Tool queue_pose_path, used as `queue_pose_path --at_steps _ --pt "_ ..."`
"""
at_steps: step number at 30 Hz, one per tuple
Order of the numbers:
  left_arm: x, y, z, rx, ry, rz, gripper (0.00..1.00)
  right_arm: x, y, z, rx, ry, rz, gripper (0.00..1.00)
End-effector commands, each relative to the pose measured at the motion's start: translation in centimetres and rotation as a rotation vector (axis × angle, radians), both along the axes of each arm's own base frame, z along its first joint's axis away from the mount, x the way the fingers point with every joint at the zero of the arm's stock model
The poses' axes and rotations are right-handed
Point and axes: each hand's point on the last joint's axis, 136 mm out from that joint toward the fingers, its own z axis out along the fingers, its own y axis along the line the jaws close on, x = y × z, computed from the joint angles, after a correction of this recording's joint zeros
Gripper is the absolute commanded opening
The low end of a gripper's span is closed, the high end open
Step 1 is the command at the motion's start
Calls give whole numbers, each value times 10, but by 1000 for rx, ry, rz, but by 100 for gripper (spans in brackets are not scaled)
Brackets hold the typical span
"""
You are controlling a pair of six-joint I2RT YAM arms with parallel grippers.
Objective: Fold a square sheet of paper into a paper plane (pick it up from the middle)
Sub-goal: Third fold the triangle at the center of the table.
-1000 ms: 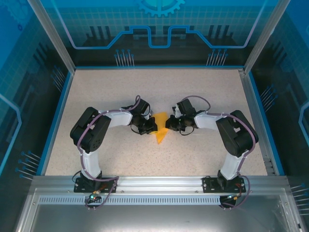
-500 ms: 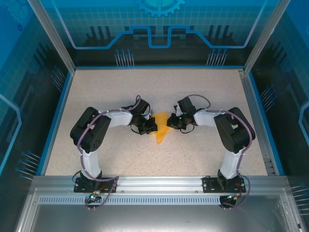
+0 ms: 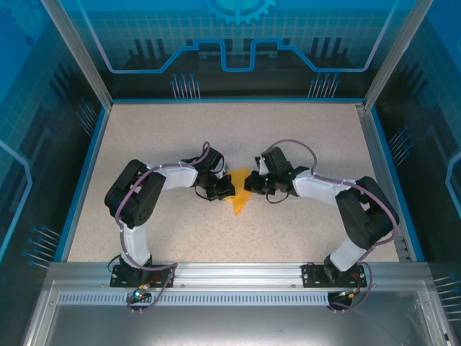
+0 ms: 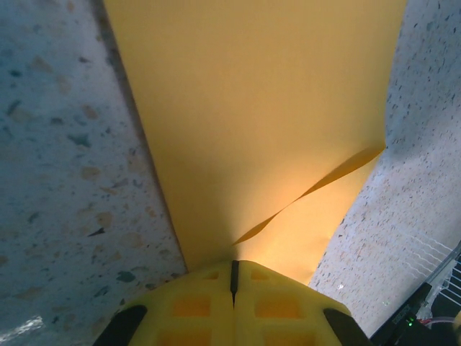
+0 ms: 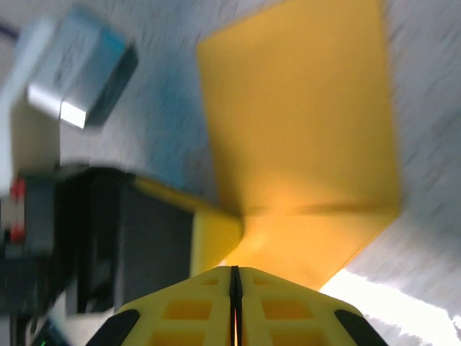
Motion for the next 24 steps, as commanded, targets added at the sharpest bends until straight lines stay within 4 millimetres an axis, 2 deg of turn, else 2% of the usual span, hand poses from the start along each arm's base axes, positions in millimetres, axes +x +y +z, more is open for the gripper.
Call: queue_pose_path --at_steps 1,3,6,16,24 --pt "-39 33 -49 198 158 14 3 -33 13 -13 51 96 26 10" --pt "-38 34 -50 199 159 17 3 -44 22 -17 59 113 58 10" --pt "-38 35 -50 202 158 20 3 -50 29 -24 57 123 71 10" --pt "-42 35 -51 202 155 26 3 -48 38 -31 85 128 87 9" --pt "-41 36 -51 206 154 27 3 -60 29 -48 51 176 97 9"
